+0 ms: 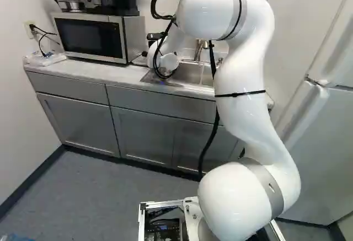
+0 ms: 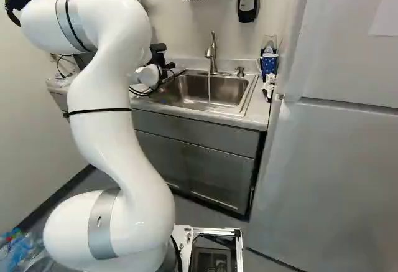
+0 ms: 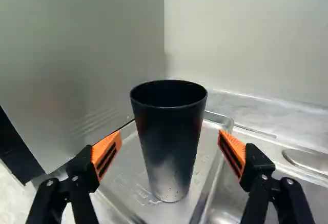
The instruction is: Rinse the cup and place it in the tray
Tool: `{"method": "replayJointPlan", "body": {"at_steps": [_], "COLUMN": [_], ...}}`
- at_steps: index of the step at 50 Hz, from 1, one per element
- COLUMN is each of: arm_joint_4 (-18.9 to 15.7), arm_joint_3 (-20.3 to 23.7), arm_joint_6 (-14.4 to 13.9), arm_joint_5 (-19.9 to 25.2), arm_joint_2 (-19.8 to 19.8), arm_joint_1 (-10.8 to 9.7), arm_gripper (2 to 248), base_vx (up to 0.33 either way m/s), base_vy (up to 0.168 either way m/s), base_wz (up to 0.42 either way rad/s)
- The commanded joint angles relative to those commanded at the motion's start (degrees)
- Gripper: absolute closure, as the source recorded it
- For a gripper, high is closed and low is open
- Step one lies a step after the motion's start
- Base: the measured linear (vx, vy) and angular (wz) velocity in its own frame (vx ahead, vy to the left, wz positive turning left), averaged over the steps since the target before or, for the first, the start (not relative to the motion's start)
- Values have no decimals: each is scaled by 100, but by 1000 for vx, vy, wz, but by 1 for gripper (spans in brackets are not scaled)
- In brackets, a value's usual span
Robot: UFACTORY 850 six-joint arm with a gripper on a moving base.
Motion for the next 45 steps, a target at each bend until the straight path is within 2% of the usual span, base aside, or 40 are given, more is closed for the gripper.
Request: {"method": "replayJointPlan", "body": {"at_steps": [24, 45], "arm_joint_4": [0, 0], "arm_joint_3": [-77, -162], "arm_joint_6": [0, 0], "arm_joint_5": [-13, -275], "arm_joint_2": [173, 312], "arm_joint_1": [0, 0], "arm_gripper": [3, 3], "base_vx": [0, 0], "base_vy": [0, 0], "base_wz": [0, 0]}}
